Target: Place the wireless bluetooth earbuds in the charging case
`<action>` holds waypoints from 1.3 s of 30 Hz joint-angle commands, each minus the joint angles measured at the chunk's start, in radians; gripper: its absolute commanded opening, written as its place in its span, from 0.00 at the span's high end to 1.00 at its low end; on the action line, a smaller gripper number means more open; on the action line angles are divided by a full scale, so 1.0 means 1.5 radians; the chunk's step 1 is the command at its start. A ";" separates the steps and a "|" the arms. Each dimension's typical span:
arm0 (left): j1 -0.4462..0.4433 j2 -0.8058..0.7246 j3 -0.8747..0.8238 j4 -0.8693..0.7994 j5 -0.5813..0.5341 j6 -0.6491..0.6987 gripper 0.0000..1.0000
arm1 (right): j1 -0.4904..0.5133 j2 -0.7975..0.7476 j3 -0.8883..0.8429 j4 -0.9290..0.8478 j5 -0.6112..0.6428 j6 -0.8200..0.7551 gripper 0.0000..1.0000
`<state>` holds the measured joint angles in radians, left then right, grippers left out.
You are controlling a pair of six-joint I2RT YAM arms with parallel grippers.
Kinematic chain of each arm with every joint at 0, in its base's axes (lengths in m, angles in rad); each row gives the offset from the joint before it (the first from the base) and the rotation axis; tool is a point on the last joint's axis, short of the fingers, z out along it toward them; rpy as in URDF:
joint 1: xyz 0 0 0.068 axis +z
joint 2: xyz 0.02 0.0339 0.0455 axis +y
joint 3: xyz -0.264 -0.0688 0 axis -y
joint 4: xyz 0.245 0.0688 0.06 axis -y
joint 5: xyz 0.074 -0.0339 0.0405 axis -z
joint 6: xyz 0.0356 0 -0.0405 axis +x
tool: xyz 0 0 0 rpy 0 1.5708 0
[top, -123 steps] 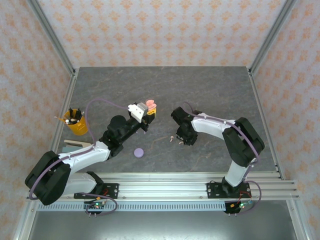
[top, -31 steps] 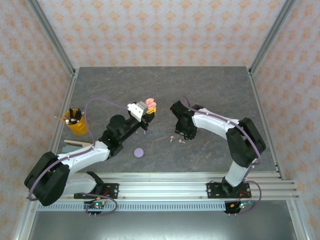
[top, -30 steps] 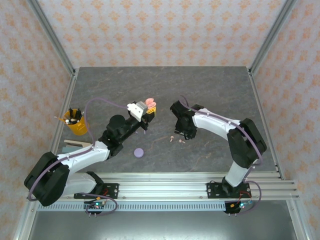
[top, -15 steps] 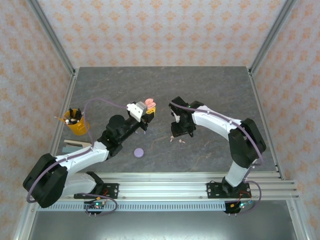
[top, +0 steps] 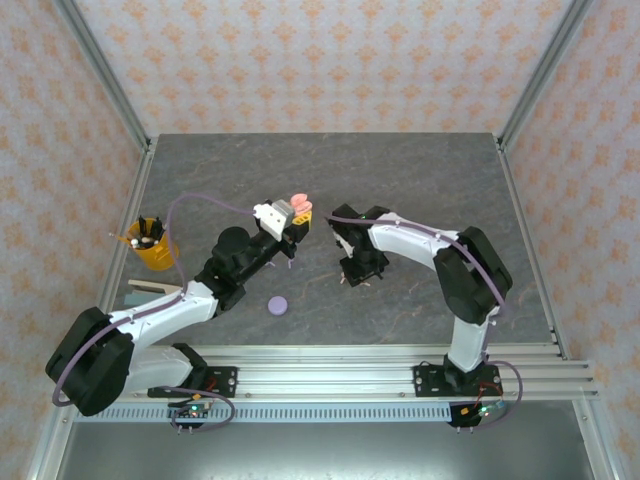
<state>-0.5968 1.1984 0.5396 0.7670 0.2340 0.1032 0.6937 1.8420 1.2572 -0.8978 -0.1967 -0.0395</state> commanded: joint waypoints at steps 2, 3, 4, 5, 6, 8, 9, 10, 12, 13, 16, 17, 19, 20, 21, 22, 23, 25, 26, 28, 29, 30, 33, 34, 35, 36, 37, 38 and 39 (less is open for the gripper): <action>-0.004 0.000 0.019 0.009 -0.007 0.004 1.00 | 0.001 0.012 0.006 -0.019 0.035 -0.012 0.63; -0.004 0.000 0.019 0.008 -0.006 0.005 1.00 | 0.002 0.013 0.006 -0.017 0.035 -0.011 0.63; -0.004 0.000 0.018 0.008 -0.005 0.005 1.00 | 0.002 0.015 0.005 -0.015 0.036 -0.010 0.63; -0.004 0.001 0.018 0.009 -0.007 0.005 1.00 | 0.002 0.017 0.005 -0.013 0.040 -0.008 0.63; -0.004 0.001 0.018 0.009 -0.006 0.005 1.00 | 0.002 0.018 0.005 -0.011 0.043 -0.007 0.63; -0.004 0.001 0.017 0.009 -0.007 0.005 1.00 | 0.002 0.023 0.006 -0.008 0.045 -0.006 0.63; -0.004 0.001 0.017 0.009 -0.007 0.005 1.00 | 0.002 0.026 0.007 -0.008 0.045 -0.006 0.63; -0.004 0.002 0.017 0.009 -0.006 0.005 1.00 | 0.002 0.029 0.008 -0.008 0.045 -0.006 0.63; -0.004 0.002 0.017 0.009 -0.008 0.005 1.00 | 0.002 0.033 0.008 -0.008 0.040 -0.008 0.63; -0.004 0.001 0.017 0.009 -0.007 0.005 1.00 | 0.002 0.035 0.007 -0.007 0.038 -0.008 0.63; -0.004 0.002 0.018 0.009 -0.009 0.005 1.00 | 0.002 0.038 0.006 -0.003 0.036 -0.006 0.64; -0.004 0.003 0.018 0.009 -0.009 0.005 1.00 | 0.002 0.040 0.006 -0.002 0.035 -0.006 0.64; -0.004 0.004 0.019 0.008 -0.009 0.005 1.00 | 0.002 0.041 0.007 -0.001 0.037 -0.005 0.65; -0.005 0.005 0.019 0.009 -0.008 0.004 1.00 | 0.002 0.042 0.007 0.000 0.038 -0.005 0.66; -0.004 0.005 0.020 0.009 -0.009 0.005 1.00 | 0.002 0.043 0.007 0.000 0.038 -0.003 0.67; -0.005 0.004 0.020 0.009 -0.009 0.003 1.00 | 0.002 0.044 0.009 0.000 0.040 -0.003 0.67; -0.004 0.005 0.020 0.008 -0.009 0.003 1.00 | 0.002 0.046 0.009 -0.001 0.040 -0.002 0.67; -0.004 0.005 0.020 0.008 -0.009 0.003 1.00 | 0.002 0.049 0.008 -0.001 0.039 0.000 0.68; -0.004 0.004 0.021 0.007 -0.009 0.003 1.00 | 0.002 0.050 0.007 -0.001 0.038 0.001 0.68; -0.004 0.004 0.021 0.006 -0.009 0.003 1.00 | 0.002 0.050 0.004 -0.002 0.037 0.004 0.68; -0.004 0.003 0.020 0.006 -0.009 0.004 1.00 | 0.002 0.050 0.003 -0.003 0.035 0.006 0.68; -0.005 0.003 0.020 0.006 -0.009 0.004 1.00 | 0.002 0.049 0.001 -0.002 0.031 0.008 0.70; -0.004 0.005 0.021 0.007 -0.009 0.003 1.00 | 0.002 0.046 -0.004 0.000 0.025 0.014 0.72; -0.004 0.007 0.021 0.008 -0.009 0.003 1.00 | 0.002 0.046 -0.006 0.001 0.024 0.015 0.73; -0.005 0.007 0.021 0.008 -0.008 0.003 1.00 | 0.002 0.046 -0.007 0.001 0.025 0.017 0.73; -0.004 0.007 0.021 0.009 -0.008 0.002 1.00 | 0.002 0.046 -0.007 0.001 0.025 0.018 0.74; -0.004 0.007 0.021 0.008 -0.008 0.002 1.00 | 0.002 0.046 -0.008 0.002 0.026 0.017 0.75; -0.005 0.008 0.022 0.008 -0.007 0.001 1.00 | 0.002 0.045 -0.009 0.002 0.027 0.019 0.75; -0.004 0.007 0.021 0.008 -0.006 0.001 1.00 | 0.002 0.045 -0.011 0.002 0.028 0.019 0.76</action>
<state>-0.5968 1.2003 0.5400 0.7670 0.2337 0.1032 0.6941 1.9030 1.2568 -0.8921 -0.1795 -0.0231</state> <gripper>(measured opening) 0.228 0.245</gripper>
